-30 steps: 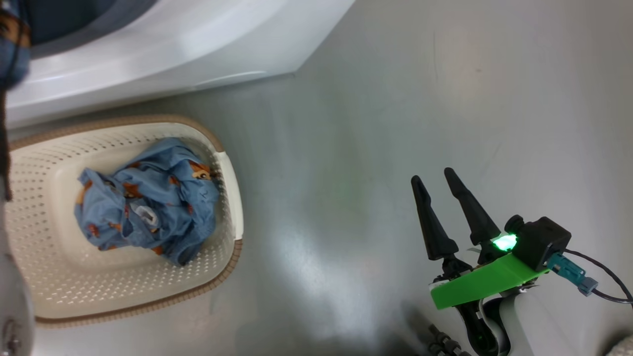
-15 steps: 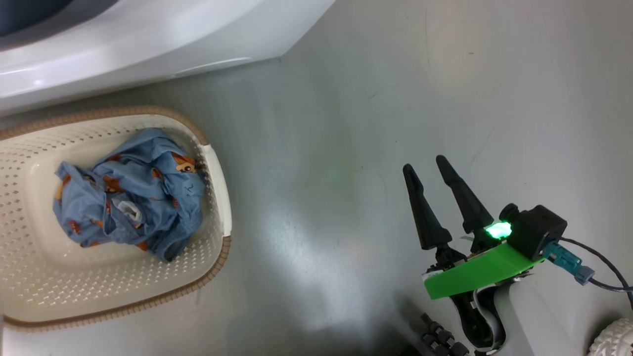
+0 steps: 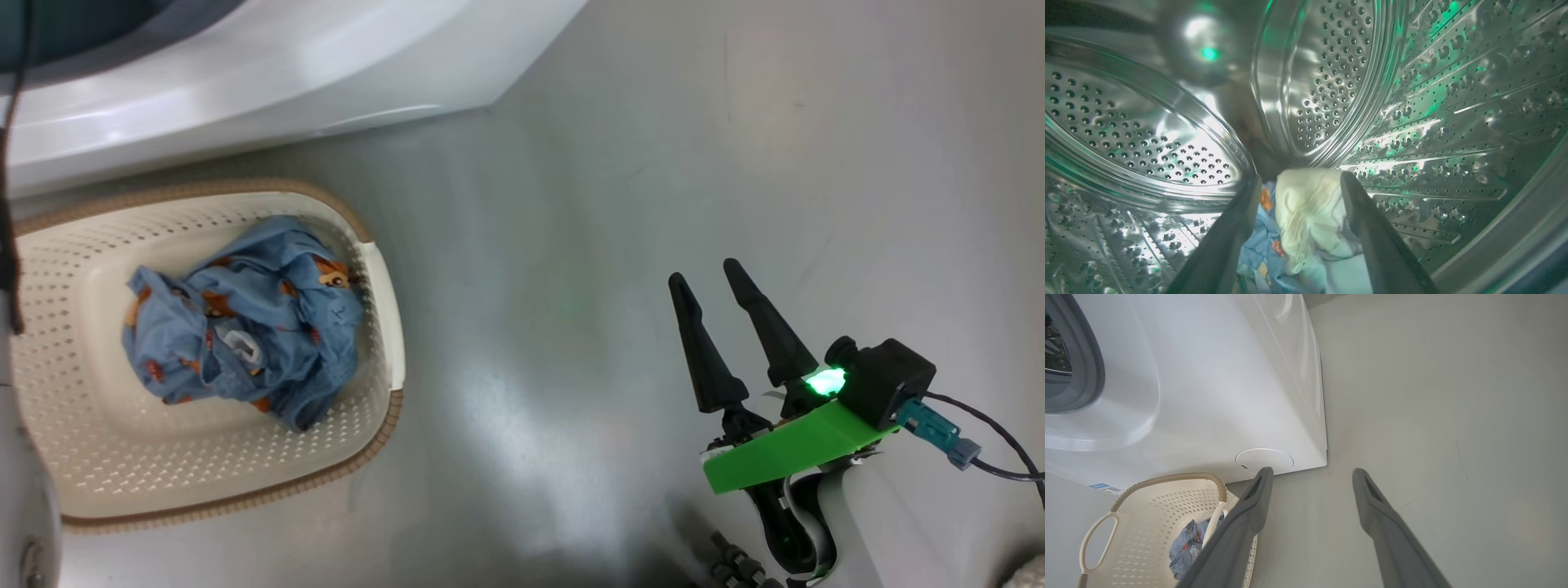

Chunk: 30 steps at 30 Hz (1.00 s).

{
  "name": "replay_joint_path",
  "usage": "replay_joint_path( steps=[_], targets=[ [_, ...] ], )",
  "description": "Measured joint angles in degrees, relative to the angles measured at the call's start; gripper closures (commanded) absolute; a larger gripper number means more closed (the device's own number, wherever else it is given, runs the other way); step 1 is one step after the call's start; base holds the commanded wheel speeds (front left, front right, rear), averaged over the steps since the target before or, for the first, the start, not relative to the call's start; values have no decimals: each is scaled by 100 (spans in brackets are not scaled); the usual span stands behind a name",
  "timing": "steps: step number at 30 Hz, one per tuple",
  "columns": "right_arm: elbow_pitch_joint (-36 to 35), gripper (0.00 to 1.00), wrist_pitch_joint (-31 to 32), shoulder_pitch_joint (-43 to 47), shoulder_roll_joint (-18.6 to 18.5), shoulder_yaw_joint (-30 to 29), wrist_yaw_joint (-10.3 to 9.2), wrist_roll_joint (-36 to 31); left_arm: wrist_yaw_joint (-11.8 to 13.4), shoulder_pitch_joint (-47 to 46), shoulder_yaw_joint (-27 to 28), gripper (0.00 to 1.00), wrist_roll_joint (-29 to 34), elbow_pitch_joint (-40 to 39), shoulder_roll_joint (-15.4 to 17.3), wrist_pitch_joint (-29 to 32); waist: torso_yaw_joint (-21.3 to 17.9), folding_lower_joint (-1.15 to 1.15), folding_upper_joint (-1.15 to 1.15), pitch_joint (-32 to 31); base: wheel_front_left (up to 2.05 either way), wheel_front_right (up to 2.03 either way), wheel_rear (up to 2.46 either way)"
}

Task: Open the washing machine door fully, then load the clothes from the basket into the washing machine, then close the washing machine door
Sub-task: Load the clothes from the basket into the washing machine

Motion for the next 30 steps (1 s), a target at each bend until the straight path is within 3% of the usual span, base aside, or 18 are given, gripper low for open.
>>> replay_joint_path(
  steps=[17, 30],
  targets=[
    [131, 0, 0, 13, -3, -200, 0, -200, -27, 788, 97, 0, -328, 236, -468, 0, 382, 0, 0, -701, 0, 0, 0],
    [246, 0, 0, 361, -8, -318, 0, -413, -82, 2410, 381, 0, -487, -828, -662, 0, 688, 0, 0, -1610, 0, 0, 0]
  ],
)
